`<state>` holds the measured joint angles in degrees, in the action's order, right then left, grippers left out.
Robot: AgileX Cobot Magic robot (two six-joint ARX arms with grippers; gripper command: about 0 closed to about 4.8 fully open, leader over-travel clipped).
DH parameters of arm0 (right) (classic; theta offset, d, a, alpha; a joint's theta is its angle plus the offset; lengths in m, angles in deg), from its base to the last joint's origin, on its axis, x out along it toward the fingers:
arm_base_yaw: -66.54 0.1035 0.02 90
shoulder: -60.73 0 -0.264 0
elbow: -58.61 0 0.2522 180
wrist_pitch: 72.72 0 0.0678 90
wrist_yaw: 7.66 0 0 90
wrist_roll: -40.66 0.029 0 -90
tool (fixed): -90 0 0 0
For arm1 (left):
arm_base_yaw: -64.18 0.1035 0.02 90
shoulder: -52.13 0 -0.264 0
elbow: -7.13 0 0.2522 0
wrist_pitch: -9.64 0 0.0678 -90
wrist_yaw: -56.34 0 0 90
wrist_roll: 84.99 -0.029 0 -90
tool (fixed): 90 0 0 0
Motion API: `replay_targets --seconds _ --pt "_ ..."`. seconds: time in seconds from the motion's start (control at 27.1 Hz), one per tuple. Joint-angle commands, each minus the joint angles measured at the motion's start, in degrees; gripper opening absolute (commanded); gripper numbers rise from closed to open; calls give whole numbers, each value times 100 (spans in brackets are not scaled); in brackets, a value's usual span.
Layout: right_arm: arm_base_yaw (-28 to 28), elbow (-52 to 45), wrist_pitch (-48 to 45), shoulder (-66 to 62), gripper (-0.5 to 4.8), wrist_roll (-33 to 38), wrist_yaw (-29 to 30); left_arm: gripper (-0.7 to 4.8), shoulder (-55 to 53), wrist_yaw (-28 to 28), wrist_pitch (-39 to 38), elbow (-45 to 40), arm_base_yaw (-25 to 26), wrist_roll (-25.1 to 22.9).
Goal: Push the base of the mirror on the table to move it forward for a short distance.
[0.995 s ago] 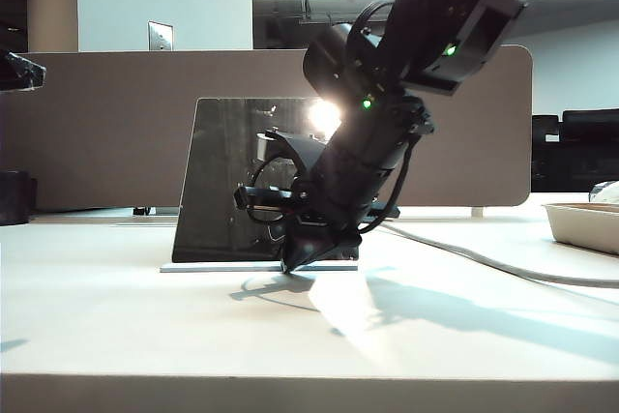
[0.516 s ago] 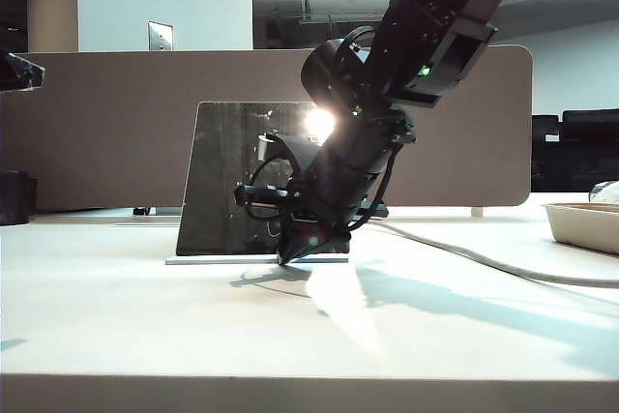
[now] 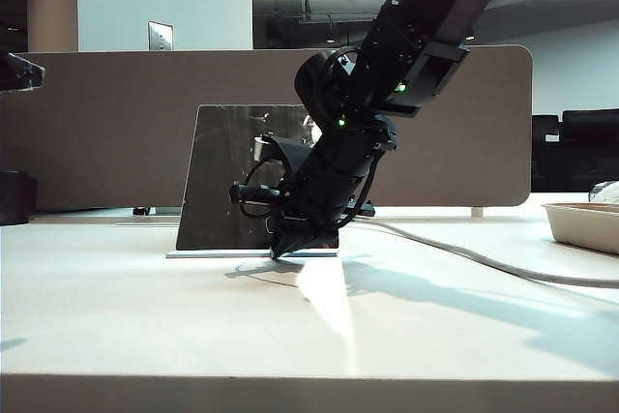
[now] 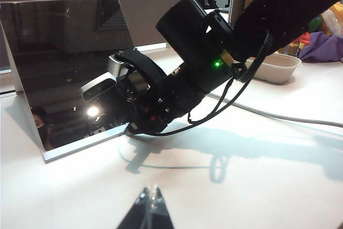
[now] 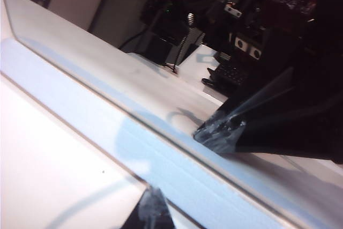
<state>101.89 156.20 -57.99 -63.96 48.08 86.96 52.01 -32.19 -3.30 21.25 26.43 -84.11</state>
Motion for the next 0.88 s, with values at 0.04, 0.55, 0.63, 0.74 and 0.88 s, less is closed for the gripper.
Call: replay_targets --seconds 0.04,0.55,0.63,0.74,0.88 --pt "7 -20 299 -63 -4 9 35 -1 -4 -22 48 4 2 -24" --pt "389 -22 1108 1014 -4 7 262 -1 -2 -22 48 4 17 -24" --pt "466 -22 1108 1300 -4 11 149 -1 -2 -24 50 4 111 -24" --pt "590 -22 1128 1738 -4 15 127 -1 -4 -24 50 4 433 -24" --pt "743 -22 1318 2420 -4 17 127 -1 -2 -26 50 4 1176 -24"
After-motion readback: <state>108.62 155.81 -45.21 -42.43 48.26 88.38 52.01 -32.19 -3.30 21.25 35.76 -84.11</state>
